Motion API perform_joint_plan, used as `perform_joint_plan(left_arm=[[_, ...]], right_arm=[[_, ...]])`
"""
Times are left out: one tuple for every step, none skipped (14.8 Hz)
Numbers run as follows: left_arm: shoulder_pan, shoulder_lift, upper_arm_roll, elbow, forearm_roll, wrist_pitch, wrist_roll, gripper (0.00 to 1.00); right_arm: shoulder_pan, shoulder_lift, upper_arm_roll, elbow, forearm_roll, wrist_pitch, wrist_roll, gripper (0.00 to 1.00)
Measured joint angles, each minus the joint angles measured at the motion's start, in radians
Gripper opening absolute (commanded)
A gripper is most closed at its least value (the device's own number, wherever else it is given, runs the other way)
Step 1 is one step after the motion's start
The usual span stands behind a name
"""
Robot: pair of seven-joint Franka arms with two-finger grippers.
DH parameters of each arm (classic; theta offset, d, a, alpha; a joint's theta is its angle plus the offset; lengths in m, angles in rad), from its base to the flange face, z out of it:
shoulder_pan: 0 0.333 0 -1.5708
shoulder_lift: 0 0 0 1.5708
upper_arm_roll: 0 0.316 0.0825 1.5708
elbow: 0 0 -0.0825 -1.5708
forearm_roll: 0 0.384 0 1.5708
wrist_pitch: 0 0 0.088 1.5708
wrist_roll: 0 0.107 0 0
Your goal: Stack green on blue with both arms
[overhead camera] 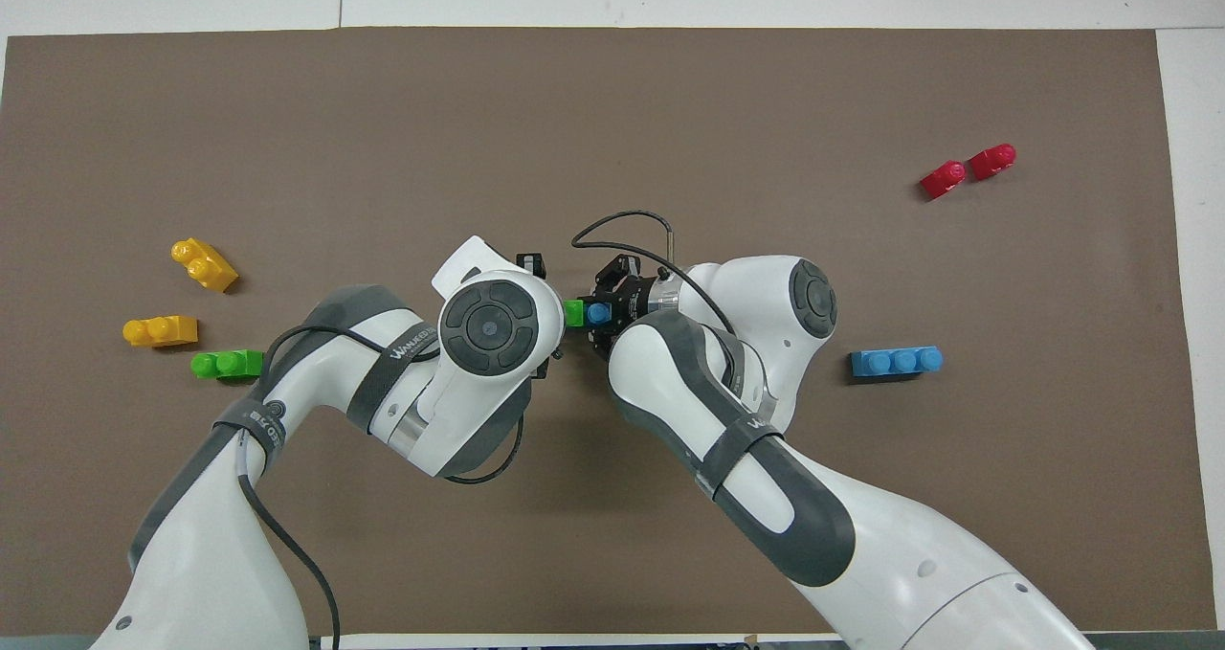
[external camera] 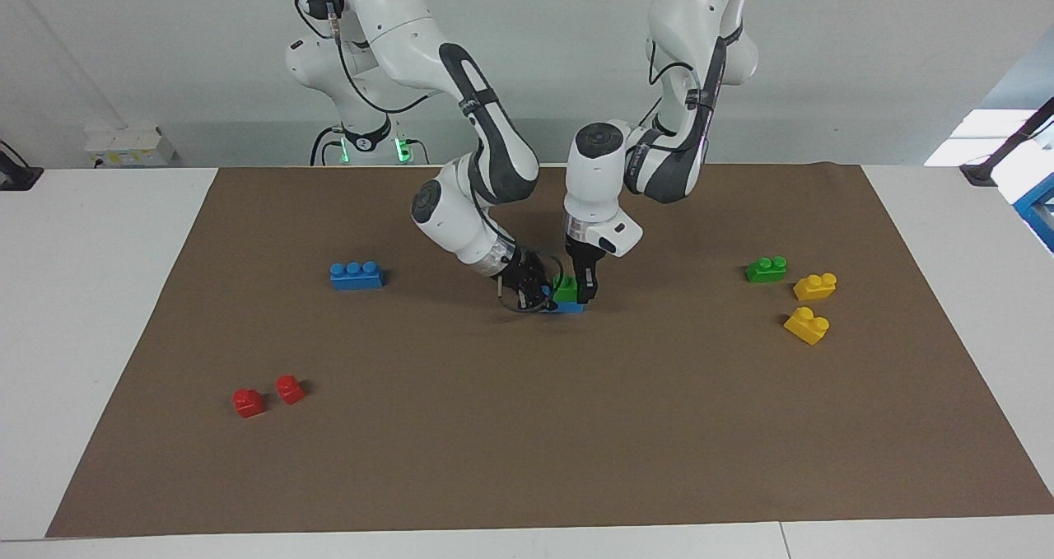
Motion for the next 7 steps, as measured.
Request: perform_joint_plan(left_arm=[[0.000,0.002,0.000,0.000,0.000,0.000,0.000,1.00],[0.000,0.002,0.001,0.002,0.000,0.000,0.000,1.00],[0.000,0.000,0.002,0.006,0.001,-0.001,0.000,1.00],[0.000,-0.004,0.004,0.010,0.002,-0.003,0.001,1.00],[0.000,-0.010,0.006,0.015,0.003,-0.009,0.004,1.00],[0.001,-0.018,0.008,0.019,0.003,-0.021,0.010,1.00],[0.001,-0.029,0.009,0.021,0.004,-0.034,0.016,1.00]], right_arm=[[0.000,0.000,0.000,0.000,0.000,0.000,0.000,0.00],[0.000,0.000,0.000,0.000,0.000,0.000,0.000,0.00],[0.000,0.000,0.000,0.000,0.000,0.000,0.000,0.30],[0.000,0.000,0.000,0.000,0.000,0.000,0.000,0.61],[0.000,0.000,0.000,0.000,0.000,0.000,0.000,0.74],[0.000,0.001,0.000,0.000,0.000,0.000,0.000,0.82],[0.001,0.002,0.000,0.000,0.000,0.000,0.000,0.83]])
